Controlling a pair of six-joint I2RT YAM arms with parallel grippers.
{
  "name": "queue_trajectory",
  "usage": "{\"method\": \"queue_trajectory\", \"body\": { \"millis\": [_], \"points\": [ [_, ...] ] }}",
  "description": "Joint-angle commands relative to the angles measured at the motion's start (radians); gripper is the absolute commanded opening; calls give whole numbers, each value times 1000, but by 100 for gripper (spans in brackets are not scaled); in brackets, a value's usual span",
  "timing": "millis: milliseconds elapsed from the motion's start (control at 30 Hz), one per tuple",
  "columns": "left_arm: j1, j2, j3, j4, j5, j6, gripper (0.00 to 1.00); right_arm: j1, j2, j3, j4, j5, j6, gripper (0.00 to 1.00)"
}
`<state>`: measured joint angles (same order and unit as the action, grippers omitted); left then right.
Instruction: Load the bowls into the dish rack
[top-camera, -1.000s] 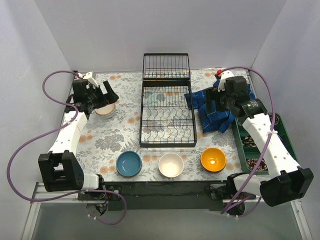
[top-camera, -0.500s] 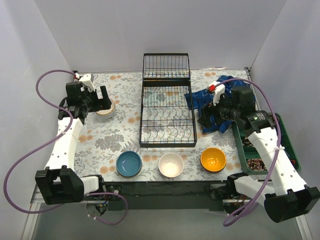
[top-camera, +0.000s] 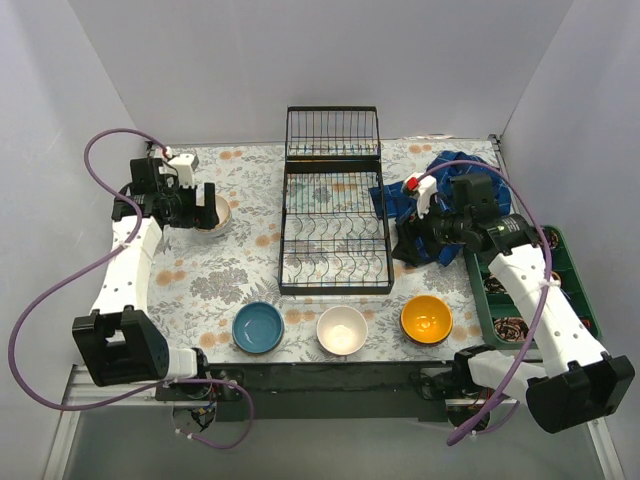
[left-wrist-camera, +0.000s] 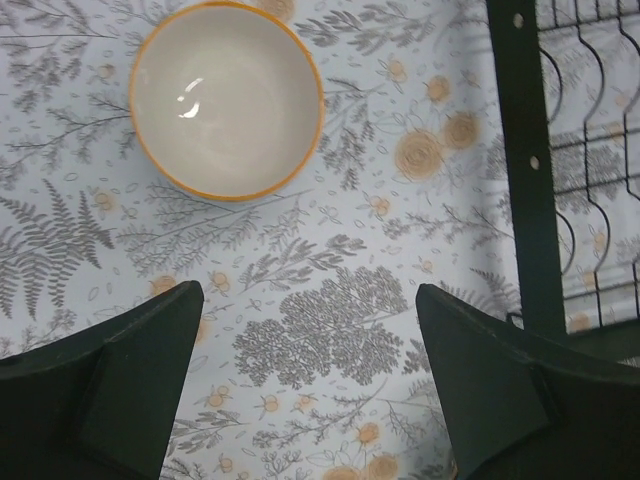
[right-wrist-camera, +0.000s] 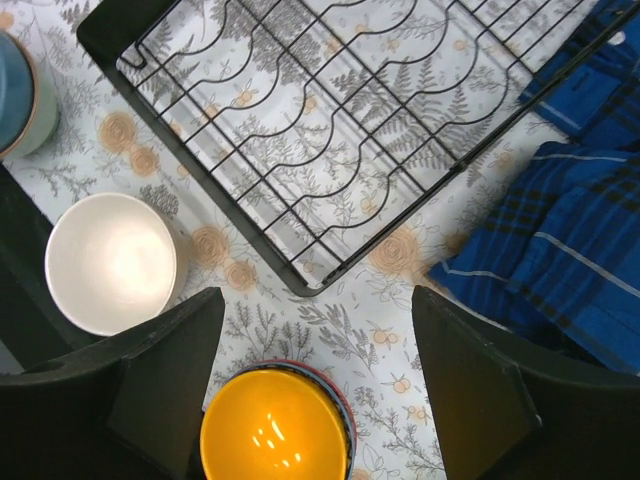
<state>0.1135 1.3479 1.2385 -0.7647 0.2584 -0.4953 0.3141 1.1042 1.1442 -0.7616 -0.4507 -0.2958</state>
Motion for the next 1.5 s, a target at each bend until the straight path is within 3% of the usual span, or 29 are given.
{"method": "queue_trajectory", "body": {
  "millis": [0,133,367,633,767,900,1033,1100,1300,1467],
  "points": [
    [-69,-68,-8,-169,200,128,87,37,20,2,-87,-52,-60,83],
    [-233,-144,-103,-286,202,257,88,59,45,-63,-128,-72,-134,81],
    [-305,-228,-227,-302,157,268,91,157,62,-118,-140,1,-216,77],
    [-317,-201,-178,-268,162,238,89,215,94,-86,-197,35,-266,75],
    [-368,-184,-152,-338,188,343,86,218,100,-90,-167,58,-244,76],
    [-436,-178,-134,-297,4,367,86,218,95,-83,-147,61,-221,77],
    [-426,-116,-113,-153,-298,285,83,217,100,-58,-110,95,-206,78],
    [-408,-92,-97,-64,-355,270,83,217,103,-54,-91,115,-195,79],
    [-368,100,43,11,-368,187,75,215,114,-37,-76,144,-181,80],
    [-325,253,160,-1,-349,138,75,212,123,-26,-76,165,-181,80]
  ]
}}
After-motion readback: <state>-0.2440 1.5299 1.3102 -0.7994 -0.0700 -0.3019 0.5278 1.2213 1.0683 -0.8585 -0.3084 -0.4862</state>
